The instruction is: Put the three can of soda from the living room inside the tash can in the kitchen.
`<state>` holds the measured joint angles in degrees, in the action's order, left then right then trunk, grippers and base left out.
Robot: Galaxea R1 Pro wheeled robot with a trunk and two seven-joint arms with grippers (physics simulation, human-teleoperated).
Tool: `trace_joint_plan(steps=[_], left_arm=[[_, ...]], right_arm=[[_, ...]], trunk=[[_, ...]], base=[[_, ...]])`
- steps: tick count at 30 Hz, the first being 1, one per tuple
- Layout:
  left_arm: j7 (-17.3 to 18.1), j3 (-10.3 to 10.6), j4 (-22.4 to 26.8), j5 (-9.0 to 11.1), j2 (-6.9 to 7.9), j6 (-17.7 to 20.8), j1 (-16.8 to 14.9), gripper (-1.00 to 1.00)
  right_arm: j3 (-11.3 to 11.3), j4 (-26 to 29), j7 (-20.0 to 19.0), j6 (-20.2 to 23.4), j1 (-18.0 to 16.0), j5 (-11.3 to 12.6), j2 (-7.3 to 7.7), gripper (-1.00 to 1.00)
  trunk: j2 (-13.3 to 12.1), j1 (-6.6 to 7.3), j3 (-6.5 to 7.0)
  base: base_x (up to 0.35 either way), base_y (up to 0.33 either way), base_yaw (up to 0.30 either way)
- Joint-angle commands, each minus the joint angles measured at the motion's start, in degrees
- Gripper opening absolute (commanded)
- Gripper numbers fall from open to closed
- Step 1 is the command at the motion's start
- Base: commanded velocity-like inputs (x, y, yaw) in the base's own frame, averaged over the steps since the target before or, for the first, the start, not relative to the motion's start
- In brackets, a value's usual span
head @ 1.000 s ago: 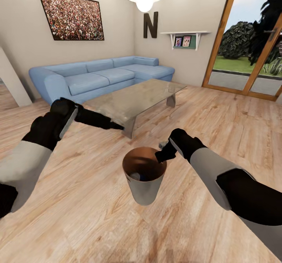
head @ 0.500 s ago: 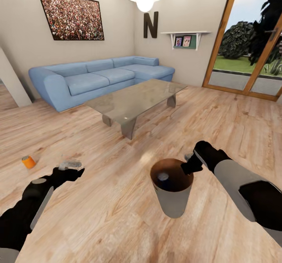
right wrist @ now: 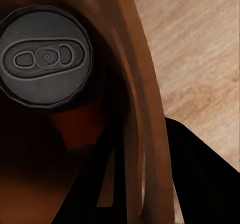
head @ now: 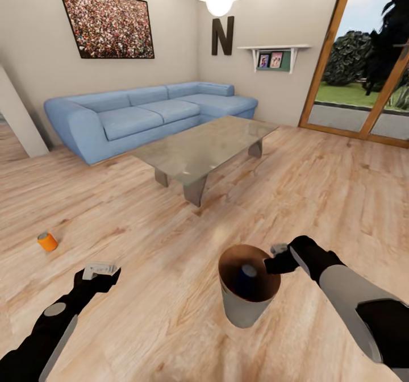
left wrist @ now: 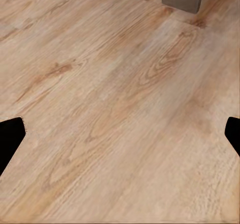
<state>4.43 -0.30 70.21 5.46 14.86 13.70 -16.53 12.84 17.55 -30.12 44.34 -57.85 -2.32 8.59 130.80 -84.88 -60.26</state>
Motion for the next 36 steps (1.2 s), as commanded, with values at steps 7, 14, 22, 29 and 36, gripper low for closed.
trace_joint_plan(steps=[7, 14, 22, 29, 36], left_arm=[[0.20, -0.11, -2.43, 3.98, -0.17, -0.66, 1.34, 1.00], [0.24, -0.14, -3.77, 4.97, -0.18, -0.69, 1.41, 1.00], [0.23, -0.14, -3.94, 5.04, -0.18, -0.70, 1.42, 1.00], [0.23, -0.14, -3.88, 5.09, -0.18, -0.69, 1.42, 1.00], [0.23, -0.14, -3.94, 5.09, -0.18, -0.71, 1.42, 1.00]], right_arm=[[-0.92, 2.90, 4.65, -1.02, 0.93, 1.50, -0.06, -1.00], [-1.81, 3.26, 5.07, -1.09, 1.21, 1.53, -0.47, -1.00], [-1.86, 3.28, 5.22, -1.10, 1.62, 1.61, -0.65, -1.00], [-1.85, 3.28, 5.24, -1.08, 1.74, 1.64, -0.69, -1.00], [-1.96, 3.28, 5.24, -0.98, 1.75, 1.62, -1.34, -1.00]], trunk=[[0.01, 0.01, 0.02], [0.01, 0.01, 0.02], [0.01, 0.01, 0.02], [0.01, 0.01, 0.02], [0.01, 0.01, 0.02]], base=[[0.214, 0.243, 0.000], [0.250, 0.237, 0.000], [0.257, 0.233, 0.000], [0.256, 0.234, 0.000], [0.232, 0.252, 0.000]])
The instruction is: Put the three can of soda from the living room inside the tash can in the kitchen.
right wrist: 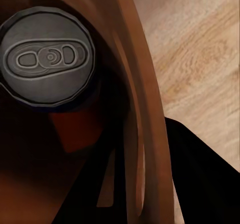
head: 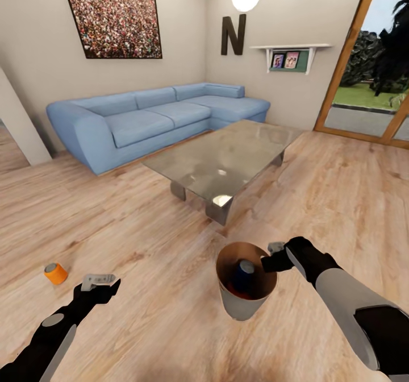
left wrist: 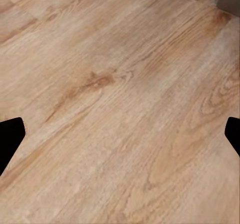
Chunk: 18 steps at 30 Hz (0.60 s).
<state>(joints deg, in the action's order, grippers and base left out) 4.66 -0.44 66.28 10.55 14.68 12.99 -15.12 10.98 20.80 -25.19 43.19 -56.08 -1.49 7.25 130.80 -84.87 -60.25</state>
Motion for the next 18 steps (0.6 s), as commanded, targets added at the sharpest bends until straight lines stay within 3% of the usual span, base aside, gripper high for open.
trace_joint_plan(steps=[1, 6, 18], left_arm=[[0.02, 0.00, -0.01, 0.00, 0.00, -0.01, 0.00, 1.00], [0.08, 0.00, -0.01, -0.03, 0.00, 0.01, 0.00, 1.00], [0.17, 0.08, -0.01, -0.11, 0.00, 0.03, 0.00, 1.00]], right_arm=[[-0.14, 0.03, 0.34, 0.26, -0.01, 0.79, -0.08, -1.00], [-0.31, 0.05, 0.32, 0.45, -0.05, 0.79, -0.12, -1.00], [-0.34, 0.07, 0.32, 0.66, -0.04, 0.78, -0.13, -1.00]], trunk=[[0.00, 0.00, 0.01], [0.00, 0.00, 0.10], [0.00, 0.00, 0.54]], base=[[0.189, 0.274, -0.006], [0.165, 0.286, -0.124], [0.145, 0.295, -0.227]])
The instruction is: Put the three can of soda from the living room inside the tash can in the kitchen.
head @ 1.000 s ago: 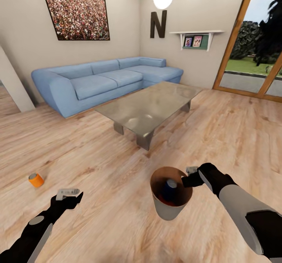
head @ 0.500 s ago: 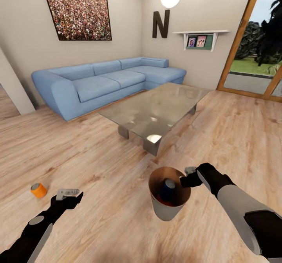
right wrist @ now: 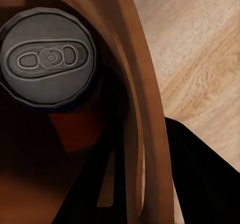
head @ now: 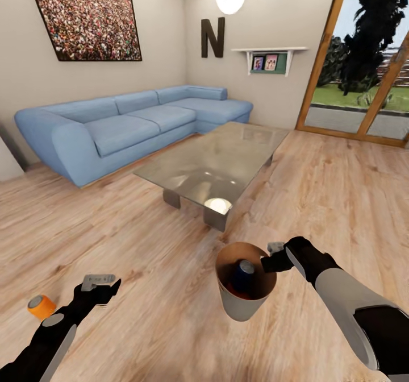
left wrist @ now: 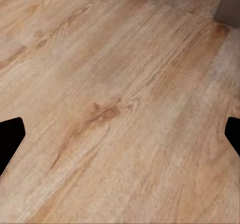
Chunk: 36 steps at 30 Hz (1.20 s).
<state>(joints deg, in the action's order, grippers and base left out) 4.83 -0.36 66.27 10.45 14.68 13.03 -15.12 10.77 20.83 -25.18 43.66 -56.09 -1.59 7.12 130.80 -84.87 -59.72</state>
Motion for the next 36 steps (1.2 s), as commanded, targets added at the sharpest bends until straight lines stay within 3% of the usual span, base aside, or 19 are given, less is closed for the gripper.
trace_joint_plan(steps=[1, 13, 36], left_arm=[[0.00, 0.00, 0.00, -0.02, 0.00, -0.01, 0.00, 1.00], [0.18, 0.17, 0.00, -0.21, -0.01, -0.02, 0.00, 1.00], [0.27, 0.19, 0.00, -0.16, 0.00, 0.07, 0.00, 1.00]], right_arm=[[-0.14, 0.03, 0.31, 0.19, -0.01, 0.89, 0.00, -1.00], [-0.14, 0.00, 0.33, 0.28, -0.03, 0.87, -1.06, -1.00], [-1.79, 0.00, 0.40, 0.36, -0.01, 0.87, -1.23, -1.00]], trunk=[[0.00, 0.00, 0.05], [0.00, 0.00, 0.20], [0.00, 0.00, -1.62]], base=[[0.140, 0.297, -0.238], [0.042, 0.164, -0.140], [-0.003, 0.300, -0.091]])
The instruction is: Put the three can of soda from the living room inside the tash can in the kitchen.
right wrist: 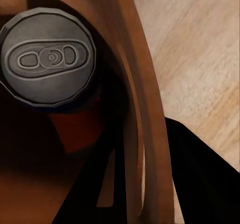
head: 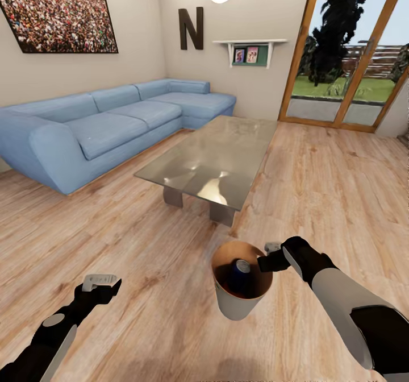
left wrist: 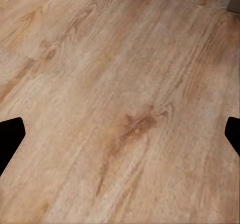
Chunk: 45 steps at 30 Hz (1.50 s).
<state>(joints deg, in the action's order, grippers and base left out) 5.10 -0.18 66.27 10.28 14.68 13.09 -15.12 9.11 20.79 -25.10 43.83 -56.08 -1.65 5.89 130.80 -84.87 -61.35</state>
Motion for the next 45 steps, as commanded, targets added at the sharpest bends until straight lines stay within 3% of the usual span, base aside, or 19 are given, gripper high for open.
trace_joint_plan(steps=[1, 36, 38, 42, 45], left_arm=[[0.00, 0.00, 0.00, 0.00, 0.00, 0.00, 0.00, 1.00], [-0.07, -0.02, -0.09, -0.13, 0.00, 0.27, -0.03, 1.00], [-0.11, -0.05, -1.22, -0.24, 0.00, 0.69, -0.09, 1.00], [-0.57, 0.01, -9.54, -0.19, -0.19, 4.11, -0.44, 1.00], [-0.81, 0.16, -16.90, -0.70, -1.98, 5.76, -1.11, 1.00]], right_arm=[[-0.14, 0.04, 0.31, 0.20, -0.03, 0.94, 0.00, -1.00], [-0.15, 0.04, 0.31, 0.20, -0.02, 0.82, -0.88, -1.00], [-0.15, 0.04, 0.31, 0.18, -0.01, 0.80, -0.88, -1.00], [-0.15, 0.02, 0.31, 0.13, -0.02, 0.85, -0.88, -1.00], [-0.15, 0.04, 0.33, 0.12, 0.00, 0.88, -0.88, -1.00]], trunk=[[0.00, 0.01, -0.08], [0.00, 0.01, -0.78], [0.00, 0.01, -0.78], [0.00, 0.01, -0.78], [0.00, 0.01, -0.78]], base=[[0.000, 0.316, -0.103], [0.000, 0.315, -0.042], [0.000, 0.274, -0.001], [0.000, 0.175, 0.000], [0.000, 0.044, 0.000]])
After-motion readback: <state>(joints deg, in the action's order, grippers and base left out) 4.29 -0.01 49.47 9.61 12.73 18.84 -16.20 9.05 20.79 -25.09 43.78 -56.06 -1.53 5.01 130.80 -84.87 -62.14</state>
